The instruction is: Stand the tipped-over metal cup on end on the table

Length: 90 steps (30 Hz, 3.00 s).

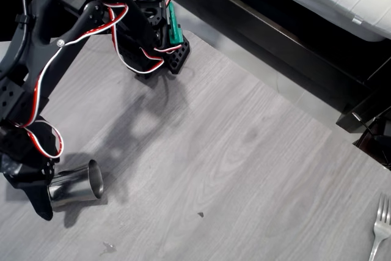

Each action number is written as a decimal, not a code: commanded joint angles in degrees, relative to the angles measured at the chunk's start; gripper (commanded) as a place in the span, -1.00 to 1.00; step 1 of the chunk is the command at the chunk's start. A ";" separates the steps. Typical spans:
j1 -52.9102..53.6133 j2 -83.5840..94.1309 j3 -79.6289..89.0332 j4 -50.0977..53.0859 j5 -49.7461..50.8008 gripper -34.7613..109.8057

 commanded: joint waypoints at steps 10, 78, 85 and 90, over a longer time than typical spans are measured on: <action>-0.97 -3.69 -4.57 -2.64 -1.05 0.06; -23.82 -9.05 55.55 -156.01 -44.21 -0.52; -23.91 -14.33 54.67 -160.05 -44.21 -0.52; -23.55 -18.02 53.70 -163.56 -44.47 -0.05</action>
